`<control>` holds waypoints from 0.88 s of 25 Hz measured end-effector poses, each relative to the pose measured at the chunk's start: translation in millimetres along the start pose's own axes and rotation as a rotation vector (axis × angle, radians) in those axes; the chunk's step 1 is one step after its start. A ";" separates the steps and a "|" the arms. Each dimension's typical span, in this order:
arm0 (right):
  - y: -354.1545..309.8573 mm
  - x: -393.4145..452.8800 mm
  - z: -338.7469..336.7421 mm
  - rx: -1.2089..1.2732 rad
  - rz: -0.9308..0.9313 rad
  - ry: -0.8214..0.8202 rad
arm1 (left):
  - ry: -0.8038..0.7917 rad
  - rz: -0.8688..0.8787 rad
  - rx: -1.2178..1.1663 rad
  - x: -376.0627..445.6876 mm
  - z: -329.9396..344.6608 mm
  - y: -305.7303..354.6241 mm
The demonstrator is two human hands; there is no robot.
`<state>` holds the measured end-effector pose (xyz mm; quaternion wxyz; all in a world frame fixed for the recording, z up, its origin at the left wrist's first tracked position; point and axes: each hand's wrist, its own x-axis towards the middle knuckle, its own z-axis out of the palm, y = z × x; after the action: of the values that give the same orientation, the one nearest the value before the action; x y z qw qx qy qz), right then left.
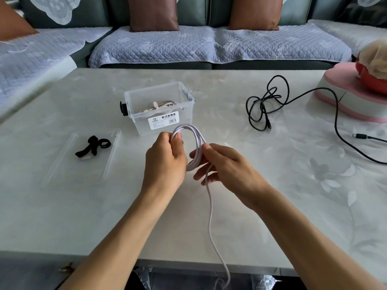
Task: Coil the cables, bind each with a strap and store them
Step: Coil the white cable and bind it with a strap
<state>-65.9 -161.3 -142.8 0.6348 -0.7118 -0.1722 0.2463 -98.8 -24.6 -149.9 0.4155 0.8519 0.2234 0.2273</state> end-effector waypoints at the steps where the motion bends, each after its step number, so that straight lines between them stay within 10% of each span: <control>1: 0.4 0.6 3.4 -0.012 -0.014 0.023 | 0.025 0.004 0.000 -2.7 1.6 1.0; 9: 0.7 5.2 -3.2 -0.214 -0.124 0.141 | -0.147 -0.033 -0.179 -10.3 2.5 4.4; 15: -7.1 2.6 -21.8 -0.407 -0.067 -0.138 | -0.436 0.297 -0.103 2.0 -20.9 -1.4; 22: -1.8 3.3 -23.5 -0.021 0.014 -0.104 | -0.132 0.126 -0.291 7.2 -8.5 -5.4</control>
<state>-49.7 -178.5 -139.7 0.6158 -0.7057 -0.2027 0.2857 -98.9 -12.3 -148.2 0.5333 0.8081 0.1064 0.2262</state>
